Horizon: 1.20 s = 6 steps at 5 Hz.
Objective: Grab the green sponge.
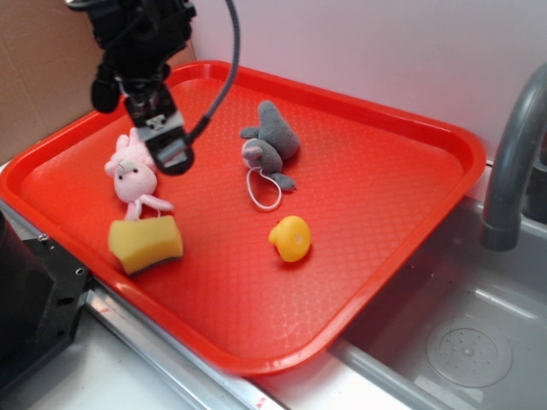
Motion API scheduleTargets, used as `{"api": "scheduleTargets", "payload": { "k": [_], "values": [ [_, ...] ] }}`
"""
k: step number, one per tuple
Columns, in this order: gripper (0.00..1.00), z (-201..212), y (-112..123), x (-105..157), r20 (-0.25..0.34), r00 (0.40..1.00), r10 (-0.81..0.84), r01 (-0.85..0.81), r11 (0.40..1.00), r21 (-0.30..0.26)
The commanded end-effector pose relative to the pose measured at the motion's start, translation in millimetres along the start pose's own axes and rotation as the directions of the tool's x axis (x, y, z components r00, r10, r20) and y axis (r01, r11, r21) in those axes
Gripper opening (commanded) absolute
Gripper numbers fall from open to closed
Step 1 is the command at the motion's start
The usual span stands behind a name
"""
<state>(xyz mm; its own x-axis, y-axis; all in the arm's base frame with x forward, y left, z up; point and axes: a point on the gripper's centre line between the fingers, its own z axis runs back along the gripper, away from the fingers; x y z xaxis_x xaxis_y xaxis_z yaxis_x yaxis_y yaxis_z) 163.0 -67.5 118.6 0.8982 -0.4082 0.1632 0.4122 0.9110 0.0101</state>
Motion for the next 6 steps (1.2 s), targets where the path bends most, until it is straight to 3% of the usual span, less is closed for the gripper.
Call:
{"api": "scheduleTargets", "payload": {
  "k": [1,2,3,4,5,6],
  "values": [
    [1.00,-51.6,-17.6,-42.9,-0.097,0.995,-0.035,0.025,0.995,-0.100],
    [1.00,-74.7,-17.9,-57.5,-0.159,0.987,0.006,-0.032,0.986,-0.161],
    [1.00,-103.9,-18.9,-56.1,-0.183,0.983,-0.013,-0.026,0.978,-0.206],
    [0.00,-107.2,-20.7,-49.0,-0.173,0.985,-0.014,-0.022,0.978,-0.206],
    [0.00,-83.9,-21.4,-33.5,-0.108,0.993,-0.037,0.018,0.985,-0.173],
    [0.00,-48.5,-15.7,-23.9,-0.054,0.999,-0.007,0.001,0.995,-0.097]
  ]
}}
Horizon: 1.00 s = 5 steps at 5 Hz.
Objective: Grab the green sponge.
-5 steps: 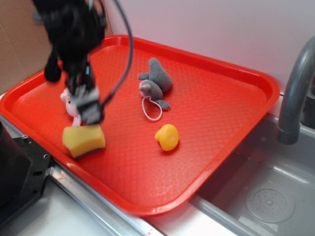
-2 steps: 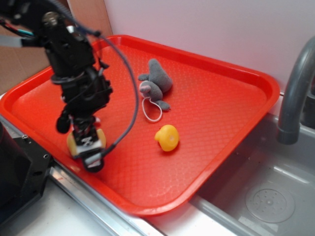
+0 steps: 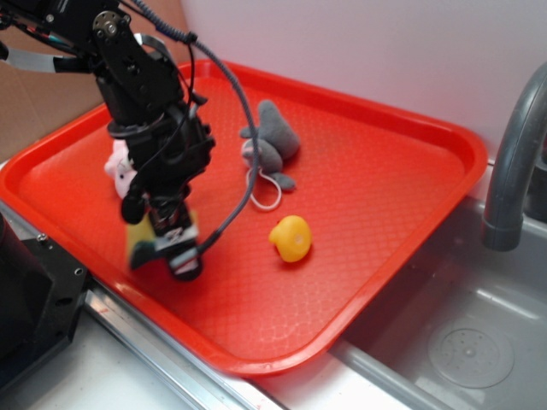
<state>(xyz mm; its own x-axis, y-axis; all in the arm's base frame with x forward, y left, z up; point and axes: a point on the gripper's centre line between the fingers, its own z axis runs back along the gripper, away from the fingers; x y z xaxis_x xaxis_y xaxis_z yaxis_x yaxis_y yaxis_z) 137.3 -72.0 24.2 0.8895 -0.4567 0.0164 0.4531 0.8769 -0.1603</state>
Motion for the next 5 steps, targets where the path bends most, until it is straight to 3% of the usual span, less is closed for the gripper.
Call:
{"api": "scheduleTargets", "payload": {
  "k": [1,2,3,4,5],
  "values": [
    [0.00,88.8,-7.9,21.7,0.118,0.988,0.096,-0.110,0.987,0.117],
    [0.00,137.9,4.8,32.7,0.096,0.954,0.284,-0.297,0.943,0.153],
    [0.00,164.0,28.9,21.9,0.139,0.876,0.462,-0.478,0.869,0.127],
    [0.00,184.5,54.7,17.9,0.129,0.792,0.597,-0.611,0.776,0.157],
    [0.00,190.2,75.5,2.3,0.173,0.766,0.620,-0.642,0.752,0.151]
  ]
}}
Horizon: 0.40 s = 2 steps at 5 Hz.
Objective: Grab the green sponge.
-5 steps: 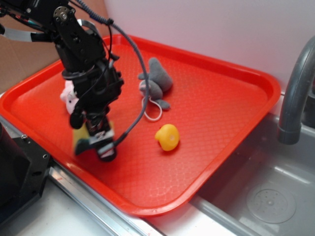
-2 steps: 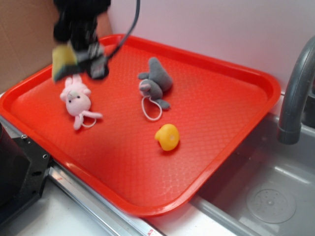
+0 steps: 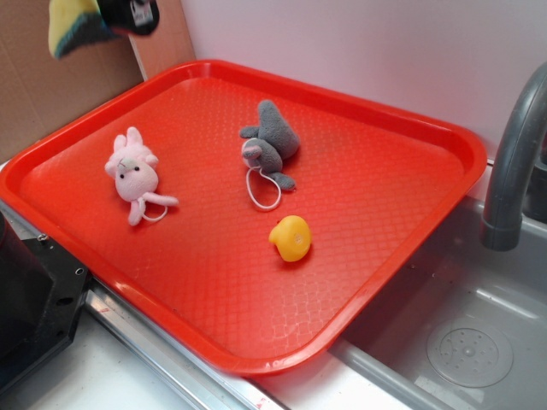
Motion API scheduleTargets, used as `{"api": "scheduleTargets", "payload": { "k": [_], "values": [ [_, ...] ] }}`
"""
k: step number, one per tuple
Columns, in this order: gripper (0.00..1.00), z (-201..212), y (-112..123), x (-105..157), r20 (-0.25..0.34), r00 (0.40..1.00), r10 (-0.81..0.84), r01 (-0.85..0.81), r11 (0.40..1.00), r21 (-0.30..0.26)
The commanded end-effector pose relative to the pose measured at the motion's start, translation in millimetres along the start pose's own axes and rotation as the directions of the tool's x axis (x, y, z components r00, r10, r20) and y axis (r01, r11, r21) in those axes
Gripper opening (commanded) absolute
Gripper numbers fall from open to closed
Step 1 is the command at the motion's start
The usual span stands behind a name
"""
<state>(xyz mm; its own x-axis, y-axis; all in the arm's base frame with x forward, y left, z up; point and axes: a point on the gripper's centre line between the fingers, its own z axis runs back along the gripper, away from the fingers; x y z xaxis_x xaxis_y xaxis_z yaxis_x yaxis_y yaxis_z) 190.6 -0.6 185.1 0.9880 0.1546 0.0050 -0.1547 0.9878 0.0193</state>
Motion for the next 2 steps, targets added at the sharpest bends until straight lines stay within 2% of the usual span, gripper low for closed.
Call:
{"api": "scheduleTargets", "payload": {
  "k": [1,2],
  "values": [
    [0.00,20.4,25.6,5.6,0.114,0.992,0.045,-0.046,0.999,0.010],
    [0.00,10.1,17.8,3.6,0.100,0.995,0.016,-0.015,1.000,-0.013]
  ]
}}
